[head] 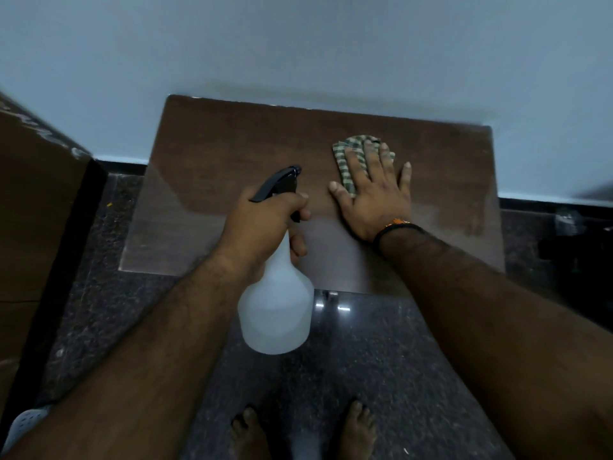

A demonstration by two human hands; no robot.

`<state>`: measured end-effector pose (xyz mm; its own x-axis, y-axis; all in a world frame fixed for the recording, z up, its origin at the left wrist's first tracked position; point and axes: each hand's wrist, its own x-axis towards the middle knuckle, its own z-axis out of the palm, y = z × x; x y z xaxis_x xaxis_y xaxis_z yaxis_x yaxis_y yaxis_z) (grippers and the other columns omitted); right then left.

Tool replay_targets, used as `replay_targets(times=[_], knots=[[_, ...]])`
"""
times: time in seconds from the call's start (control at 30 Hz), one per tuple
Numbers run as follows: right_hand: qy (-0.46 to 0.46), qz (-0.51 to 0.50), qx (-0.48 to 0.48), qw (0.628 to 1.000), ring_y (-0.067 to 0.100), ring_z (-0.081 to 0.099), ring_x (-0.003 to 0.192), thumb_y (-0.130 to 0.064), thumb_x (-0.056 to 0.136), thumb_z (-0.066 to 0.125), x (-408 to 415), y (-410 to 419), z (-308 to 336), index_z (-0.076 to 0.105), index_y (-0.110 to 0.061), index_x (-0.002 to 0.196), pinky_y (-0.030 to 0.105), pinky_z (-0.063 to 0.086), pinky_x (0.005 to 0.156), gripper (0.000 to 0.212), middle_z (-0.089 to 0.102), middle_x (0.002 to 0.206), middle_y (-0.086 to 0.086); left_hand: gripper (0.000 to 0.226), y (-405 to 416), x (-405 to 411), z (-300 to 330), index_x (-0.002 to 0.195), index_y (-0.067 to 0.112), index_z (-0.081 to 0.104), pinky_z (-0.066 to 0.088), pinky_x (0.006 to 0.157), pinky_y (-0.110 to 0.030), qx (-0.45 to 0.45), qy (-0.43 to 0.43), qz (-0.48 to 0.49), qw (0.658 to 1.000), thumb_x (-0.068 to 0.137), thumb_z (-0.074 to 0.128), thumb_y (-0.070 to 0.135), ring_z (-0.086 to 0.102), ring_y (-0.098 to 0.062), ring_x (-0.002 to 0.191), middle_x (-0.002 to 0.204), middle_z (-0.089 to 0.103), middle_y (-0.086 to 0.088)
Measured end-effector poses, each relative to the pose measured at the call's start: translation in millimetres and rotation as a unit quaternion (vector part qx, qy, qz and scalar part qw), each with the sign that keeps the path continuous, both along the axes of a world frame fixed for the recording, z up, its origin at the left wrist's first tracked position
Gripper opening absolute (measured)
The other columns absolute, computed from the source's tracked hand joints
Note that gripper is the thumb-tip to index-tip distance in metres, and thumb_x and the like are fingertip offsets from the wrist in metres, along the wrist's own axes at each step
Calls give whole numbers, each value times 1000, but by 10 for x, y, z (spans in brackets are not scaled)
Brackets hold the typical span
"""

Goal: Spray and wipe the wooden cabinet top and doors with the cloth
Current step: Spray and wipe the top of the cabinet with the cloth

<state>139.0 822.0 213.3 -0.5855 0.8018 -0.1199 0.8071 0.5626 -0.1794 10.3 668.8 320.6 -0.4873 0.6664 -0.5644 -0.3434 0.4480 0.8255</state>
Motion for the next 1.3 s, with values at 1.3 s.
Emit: replay_targets(times=[1.3], knots=[[26, -125, 8, 992, 27, -2, 154, -67, 99, 25, 1212, 1280, -28, 15, -30, 160, 55, -1, 123, 72, 5, 168, 6, 8, 1176, 1201, -107, 90, 7, 65, 45, 47, -32, -21, -42, -121, 991, 95, 64, 13, 52, -26, 38, 80, 68, -12]])
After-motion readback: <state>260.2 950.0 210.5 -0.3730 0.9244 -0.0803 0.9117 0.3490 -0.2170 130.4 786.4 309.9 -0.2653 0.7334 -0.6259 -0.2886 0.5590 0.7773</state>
